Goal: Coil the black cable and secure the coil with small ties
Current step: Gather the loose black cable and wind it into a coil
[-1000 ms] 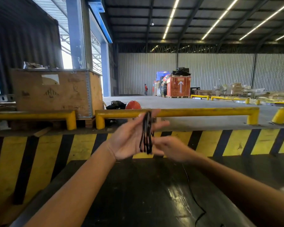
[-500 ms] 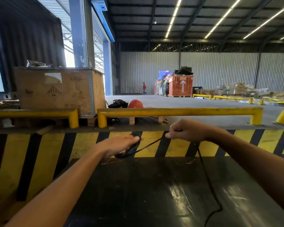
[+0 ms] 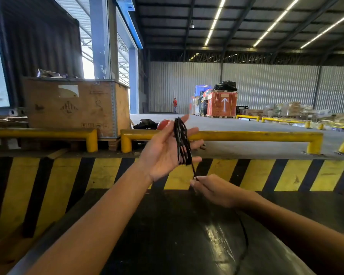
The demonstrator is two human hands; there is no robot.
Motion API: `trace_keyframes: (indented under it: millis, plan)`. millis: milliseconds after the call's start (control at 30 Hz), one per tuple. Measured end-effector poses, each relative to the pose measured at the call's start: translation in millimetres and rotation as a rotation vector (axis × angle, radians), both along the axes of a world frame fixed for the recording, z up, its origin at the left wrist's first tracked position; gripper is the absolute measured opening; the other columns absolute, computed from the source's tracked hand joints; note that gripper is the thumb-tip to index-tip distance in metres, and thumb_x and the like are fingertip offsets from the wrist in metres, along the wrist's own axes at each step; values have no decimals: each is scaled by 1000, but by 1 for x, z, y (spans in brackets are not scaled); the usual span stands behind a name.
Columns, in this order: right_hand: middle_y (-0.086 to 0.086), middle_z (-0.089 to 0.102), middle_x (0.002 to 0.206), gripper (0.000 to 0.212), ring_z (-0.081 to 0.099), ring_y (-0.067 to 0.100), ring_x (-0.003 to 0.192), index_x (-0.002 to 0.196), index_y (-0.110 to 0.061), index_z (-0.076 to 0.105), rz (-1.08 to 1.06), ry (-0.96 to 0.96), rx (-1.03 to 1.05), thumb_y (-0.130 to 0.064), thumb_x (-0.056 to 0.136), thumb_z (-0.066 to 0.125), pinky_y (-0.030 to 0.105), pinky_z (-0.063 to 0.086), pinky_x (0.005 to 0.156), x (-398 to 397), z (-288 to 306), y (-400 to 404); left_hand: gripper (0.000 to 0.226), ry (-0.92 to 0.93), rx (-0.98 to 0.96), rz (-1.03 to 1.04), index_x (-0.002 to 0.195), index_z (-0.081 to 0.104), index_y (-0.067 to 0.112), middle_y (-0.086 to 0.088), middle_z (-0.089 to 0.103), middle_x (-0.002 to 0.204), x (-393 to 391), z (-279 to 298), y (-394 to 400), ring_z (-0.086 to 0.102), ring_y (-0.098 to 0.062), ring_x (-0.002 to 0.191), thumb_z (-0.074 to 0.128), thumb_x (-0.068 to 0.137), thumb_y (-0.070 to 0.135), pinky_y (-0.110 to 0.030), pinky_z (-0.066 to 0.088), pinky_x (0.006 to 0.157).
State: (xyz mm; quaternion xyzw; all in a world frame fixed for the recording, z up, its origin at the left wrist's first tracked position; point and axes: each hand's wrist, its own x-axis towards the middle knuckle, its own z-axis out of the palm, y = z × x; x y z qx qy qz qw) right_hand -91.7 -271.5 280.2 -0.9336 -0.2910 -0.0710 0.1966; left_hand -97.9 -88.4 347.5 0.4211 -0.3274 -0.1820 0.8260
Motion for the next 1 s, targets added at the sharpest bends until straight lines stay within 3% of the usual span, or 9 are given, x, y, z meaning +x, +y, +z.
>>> trace_keyframes:
  millis: [100,200,267,367,467,633,767,900,1000]
  plan:
    - [11,61,78,37,61,21,70,91,-13,58,10,86,-122,-40,98,33,36,52,74,-3,0,4,34,-89,-81,334,118,58,33,1,57,122,3,13,1,51,-21,120,29,100,37,-49,39,93]
    - [7,59,75,35,62,22,70,90,-15,58,-23,-32,-144,-40,97,35,29,50,69,1,13,-9,29,-325,273,760,95,58,35,15,57,97,10,12,10,52,3,92,30,102,34,-30,38,83]
    - [-1,54,67,31,56,15,63,82,-18,57,-58,-158,-147,-38,97,38,24,45,64,6,30,-21,28,-531,620,911,86,56,33,12,56,89,15,2,18,51,-1,84,33,101,36,-25,39,74]
    - [-6,50,61,26,51,9,56,69,-27,50,-131,-339,-144,-36,93,47,22,41,59,13,59,-37,32,-702,1188,807,79,55,24,4,53,78,25,-18,26,52,-11,73,35,100,38,-24,36,62]
    - [-9,49,60,21,52,9,56,73,-25,52,-219,-481,-70,-36,91,51,25,43,56,22,78,-49,34,-551,1457,428,92,61,22,-6,61,95,25,-29,29,59,-18,88,37,97,45,-29,44,77]
    - [-12,45,58,22,46,6,52,80,-18,56,-269,-598,127,-34,93,49,24,33,50,32,69,-44,34,-225,1061,-165,126,52,39,3,51,136,13,-32,25,50,-24,125,34,98,41,-44,42,100]
    - [2,66,76,21,63,16,67,90,-26,59,-154,-445,165,-32,96,40,34,53,64,24,42,-28,45,-115,442,-467,135,50,25,-6,54,138,2,-18,13,54,-31,123,47,92,38,-52,43,100]
    - [1,63,78,21,63,12,66,96,-29,52,-5,-105,-61,-37,98,33,29,54,66,-1,-1,14,40,-97,11,-98,129,56,26,-10,55,133,-6,11,-1,55,-32,119,41,94,37,-61,38,98]
    - [-6,53,70,27,52,5,59,101,-20,51,84,-12,-253,-39,98,32,22,42,62,-13,-6,25,36,-98,7,398,122,59,26,-4,59,124,6,14,0,51,-25,122,33,99,37,-54,35,103]
